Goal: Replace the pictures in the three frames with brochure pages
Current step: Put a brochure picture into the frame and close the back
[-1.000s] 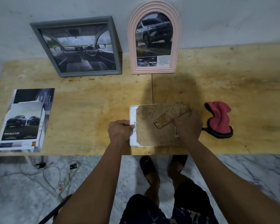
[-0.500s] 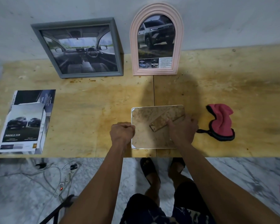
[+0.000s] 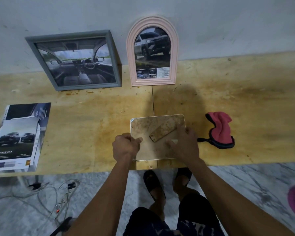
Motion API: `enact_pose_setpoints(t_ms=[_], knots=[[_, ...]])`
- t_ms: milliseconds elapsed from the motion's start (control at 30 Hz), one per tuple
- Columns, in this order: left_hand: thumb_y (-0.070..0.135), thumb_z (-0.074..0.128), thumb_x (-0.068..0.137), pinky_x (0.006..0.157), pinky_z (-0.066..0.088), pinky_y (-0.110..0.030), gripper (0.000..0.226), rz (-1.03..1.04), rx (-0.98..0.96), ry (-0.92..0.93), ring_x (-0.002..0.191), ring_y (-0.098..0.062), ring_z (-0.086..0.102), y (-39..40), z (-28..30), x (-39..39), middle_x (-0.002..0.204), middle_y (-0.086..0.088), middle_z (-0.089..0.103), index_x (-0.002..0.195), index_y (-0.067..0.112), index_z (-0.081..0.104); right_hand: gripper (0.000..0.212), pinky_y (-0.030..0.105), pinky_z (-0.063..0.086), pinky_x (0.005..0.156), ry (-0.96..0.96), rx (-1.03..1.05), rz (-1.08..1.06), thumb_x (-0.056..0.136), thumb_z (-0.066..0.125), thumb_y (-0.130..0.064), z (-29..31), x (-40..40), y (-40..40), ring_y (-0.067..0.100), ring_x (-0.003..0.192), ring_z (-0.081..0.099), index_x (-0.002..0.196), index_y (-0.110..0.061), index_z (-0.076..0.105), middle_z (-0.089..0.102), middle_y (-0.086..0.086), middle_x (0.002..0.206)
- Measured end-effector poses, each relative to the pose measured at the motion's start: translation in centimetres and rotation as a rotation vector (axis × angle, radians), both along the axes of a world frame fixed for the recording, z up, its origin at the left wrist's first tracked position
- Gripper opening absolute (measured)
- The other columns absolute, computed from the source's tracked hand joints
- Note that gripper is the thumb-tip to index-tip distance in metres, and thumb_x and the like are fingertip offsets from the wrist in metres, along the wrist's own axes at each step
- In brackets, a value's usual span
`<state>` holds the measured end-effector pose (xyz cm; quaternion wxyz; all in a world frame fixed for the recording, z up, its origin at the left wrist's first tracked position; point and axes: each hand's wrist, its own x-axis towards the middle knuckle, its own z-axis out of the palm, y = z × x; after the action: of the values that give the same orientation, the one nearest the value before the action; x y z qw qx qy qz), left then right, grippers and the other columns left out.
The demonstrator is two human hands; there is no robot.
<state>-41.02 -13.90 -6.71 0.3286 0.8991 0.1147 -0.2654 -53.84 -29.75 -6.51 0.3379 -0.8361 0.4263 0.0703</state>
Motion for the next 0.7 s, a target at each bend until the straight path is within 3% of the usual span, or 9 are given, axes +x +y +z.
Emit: enact_pose_setpoints(t_ms=[100,267,300,367,433,467,567,700], knots=[[0.046,0.093,0.054,0.072,0.062,-0.043,0.037,-0.016,0.023,0.033,0.074,-0.022,0.07,-0.1,0.4,0.2,0.081,0.001,0.074,0.075,0.024,0.073,0.084,0.046,0.033,0.108,0.052,-0.05,0.046,0.082,0.069,-0.05,-0.1,0.1,0.4,0.036,0.133,0.023,0.15,-0.023,0.028,0.024,0.016,0.148],[0.04,0.097,0.051,0.072,0.061,-0.044,0.043,-0.095,0.064,0.047,0.077,-0.023,0.069,-0.5,1.5,0.0,0.085,-0.002,0.073,0.068,0.023,0.062,0.089,0.044,0.032,0.109,0.084,-0.082,0.093,0.077,0.071,-0.056,-0.6,0.0,0.3,0.036,0.132,0.023,0.149,-0.026,0.028,0.021,0.016,0.148],[0.038,0.097,0.053,0.074,0.06,-0.044,0.045,-0.142,0.077,0.028,0.081,-0.024,0.069,-0.6,1.6,-0.2,0.089,-0.003,0.073,0.072,0.022,0.06,0.091,0.045,0.033,0.108,0.09,-0.063,0.104,0.075,0.072,-0.057,-0.6,-0.1,0.1,0.036,0.133,0.022,0.149,-0.026,0.028,0.02,0.015,0.149],[0.033,0.095,0.058,0.078,0.055,-0.042,0.058,-0.269,0.116,-0.041,0.096,-0.029,0.066,-0.7,1.7,-0.5,0.107,-0.004,0.067,0.099,0.021,0.056,0.094,0.046,0.037,0.106,0.099,-0.031,0.131,0.073,0.075,-0.056,-0.6,-0.1,-0.5,0.035,0.132,0.023,0.149,-0.027,0.027,0.021,0.014,0.147],[0.032,0.091,0.064,0.075,0.048,-0.041,0.084,-0.452,0.165,-0.086,0.107,-0.035,0.06,-1.0,1.8,-0.5,0.125,-0.008,0.052,0.132,0.029,0.042,0.097,0.046,0.039,0.104,0.109,-0.014,0.149,0.072,0.076,-0.056,-0.6,-0.1,-0.9,0.035,0.132,0.024,0.149,-0.028,0.025,0.022,0.013,0.145],[0.035,0.09,0.065,0.073,0.048,-0.042,0.091,-0.556,0.202,-0.087,0.109,-0.037,0.057,-1.3,1.9,-0.3,0.131,-0.009,0.045,0.138,0.034,0.037,0.098,0.047,0.039,0.104,0.115,-0.011,0.155,0.072,0.076,-0.056,-0.5,-0.1,-1.0,0.035,0.132,0.024,0.15,-0.028,0.023,0.022,0.013,0.144],[0.045,0.093,0.057,0.08,0.053,-0.046,0.101,-0.705,0.291,-0.022,0.117,-0.036,0.05,-1.6,1.8,0.1,0.136,-0.008,0.033,0.141,0.039,0.036,0.099,0.046,0.038,0.103,0.123,-0.016,0.174,0.071,0.077,-0.055,-0.5,0.0,-1.1,0.036,0.13,0.025,0.15,-0.027,0.024,0.024,0.014,0.142],[0.039,0.094,0.058,0.081,0.05,-0.047,0.103,-0.733,0.305,-0.007,0.122,-0.034,0.045,-1.7,1.8,0.1,0.135,-0.006,0.032,0.144,0.035,0.037,0.101,0.046,0.04,0.101,0.118,-0.013,0.193,0.067,0.081,-0.053,-0.5,-0.1,-1.5,0.035,0.131,0.024,0.148,-0.028,0.027,0.023,0.013,0.142]])
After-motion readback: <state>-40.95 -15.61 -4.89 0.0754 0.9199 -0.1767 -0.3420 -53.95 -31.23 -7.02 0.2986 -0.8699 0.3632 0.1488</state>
